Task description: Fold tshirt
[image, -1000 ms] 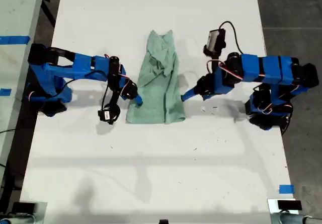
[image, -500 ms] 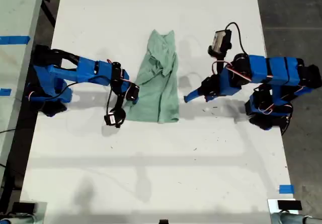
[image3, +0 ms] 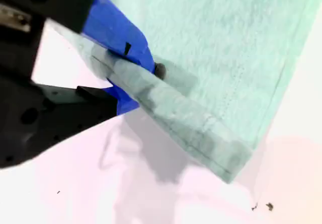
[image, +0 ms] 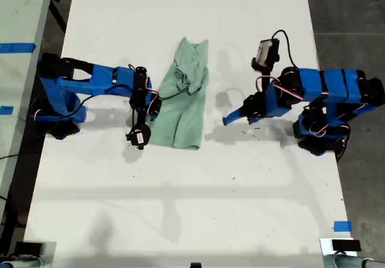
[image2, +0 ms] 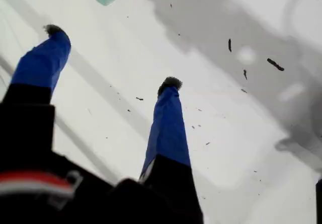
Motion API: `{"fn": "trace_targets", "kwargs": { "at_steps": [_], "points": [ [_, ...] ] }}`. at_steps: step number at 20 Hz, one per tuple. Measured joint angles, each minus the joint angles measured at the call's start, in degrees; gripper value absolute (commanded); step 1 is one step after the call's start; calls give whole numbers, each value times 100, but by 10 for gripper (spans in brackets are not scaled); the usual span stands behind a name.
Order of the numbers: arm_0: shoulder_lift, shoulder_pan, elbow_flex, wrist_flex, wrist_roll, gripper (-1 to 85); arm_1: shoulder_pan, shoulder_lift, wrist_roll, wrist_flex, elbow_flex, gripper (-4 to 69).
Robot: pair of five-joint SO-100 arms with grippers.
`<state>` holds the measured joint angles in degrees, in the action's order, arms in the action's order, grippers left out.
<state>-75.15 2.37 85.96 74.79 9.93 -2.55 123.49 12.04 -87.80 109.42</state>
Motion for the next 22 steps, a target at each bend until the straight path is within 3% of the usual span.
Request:
{"fn": "trace_targets", "kwargs": {
  "at_steps": [4, 10, 13, 14, 15, 16, 22],
  "points": [
    [422, -9, -1723, 1107, 88, 0, 9, 97, -79, 26, 62, 324],
    [2276, 0, -3656, 1151, 308, 0, 97, 105, -114, 26, 62, 323],
    [3120, -26, -4122, 765, 387, 0, 123, 105, -176, 70, 105, 323],
    [3366, -44, -4245, 659, 360, 15, 141, 105, -149, 105, 123, 323],
    [3516, -62, -4333, 501, 439, 207, 149, 114, -176, 132, 141, 323],
    [3621, -62, -4412, 378, 483, 294, 149, 114, -167, 141, 167, 323],
    [3463, -44, -4474, 501, 501, 282, 167, 132, -202, 255, 264, 323]
  ]
}}
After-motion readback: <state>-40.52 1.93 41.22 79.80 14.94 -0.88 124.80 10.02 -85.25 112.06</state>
